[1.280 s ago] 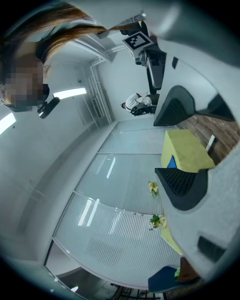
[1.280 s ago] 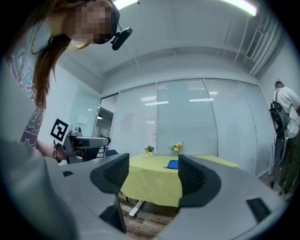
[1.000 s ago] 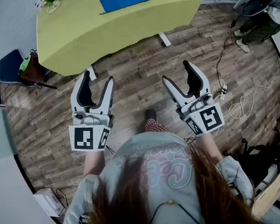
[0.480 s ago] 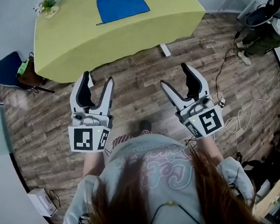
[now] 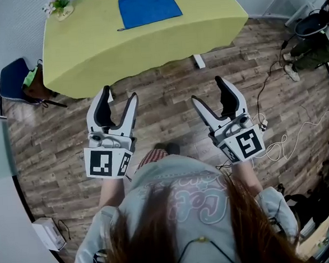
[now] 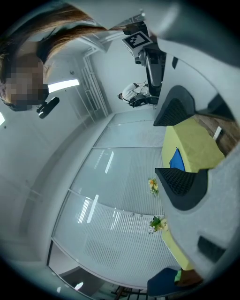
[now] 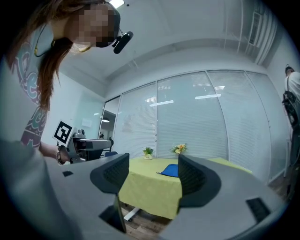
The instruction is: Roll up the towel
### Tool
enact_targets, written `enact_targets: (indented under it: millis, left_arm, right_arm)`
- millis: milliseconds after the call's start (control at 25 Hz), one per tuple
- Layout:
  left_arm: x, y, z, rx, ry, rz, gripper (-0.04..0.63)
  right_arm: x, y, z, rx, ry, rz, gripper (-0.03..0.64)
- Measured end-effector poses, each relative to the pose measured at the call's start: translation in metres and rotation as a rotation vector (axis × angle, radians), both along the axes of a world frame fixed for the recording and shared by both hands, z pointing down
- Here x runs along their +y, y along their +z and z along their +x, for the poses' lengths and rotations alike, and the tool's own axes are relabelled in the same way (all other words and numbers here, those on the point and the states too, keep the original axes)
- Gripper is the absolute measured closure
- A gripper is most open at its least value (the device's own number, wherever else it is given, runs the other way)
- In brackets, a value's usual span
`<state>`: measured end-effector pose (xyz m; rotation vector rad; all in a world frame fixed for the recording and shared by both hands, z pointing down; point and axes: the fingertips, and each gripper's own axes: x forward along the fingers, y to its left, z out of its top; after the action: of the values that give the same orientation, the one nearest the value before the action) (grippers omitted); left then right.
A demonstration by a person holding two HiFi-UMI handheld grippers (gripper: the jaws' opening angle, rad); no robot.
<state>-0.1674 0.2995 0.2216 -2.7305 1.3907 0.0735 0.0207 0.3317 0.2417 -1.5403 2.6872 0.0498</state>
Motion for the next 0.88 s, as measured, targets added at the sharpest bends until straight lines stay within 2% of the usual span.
enact_targets:
  millis: [120,280,480,680,880]
  left_arm:
    - [-0.003,-0.003,0.002,-0.003,0.005,0.010,0.344]
    - [-0.011,-0.003,0.005,0.039,0.006,-0.012,0.344]
    - [-0.011,-0.001,0.010,-0.021,-0.006,0.008,0.344]
    - [-0.014,0.001,0.013,0.020,-0.006,-0.014,0.344]
    - [-0.016,0.004,0.009,0.017,-0.029,-0.023,0.344]
  right_arm:
    - [0.001,0.001,0.002,0.005,0.002,-0.002,0.304]
    - [-0.005,0.003,0.010,0.004,0.017,-0.006,0.304]
    - [-0.006,0.003,0.014,0.008,0.017,-0.001,0.305]
    - [-0.008,0.003,0.022,0.001,0.011,0.000,0.305]
    - [-0.015,0.008,0.024,0.007,-0.004,-0.008,0.305]
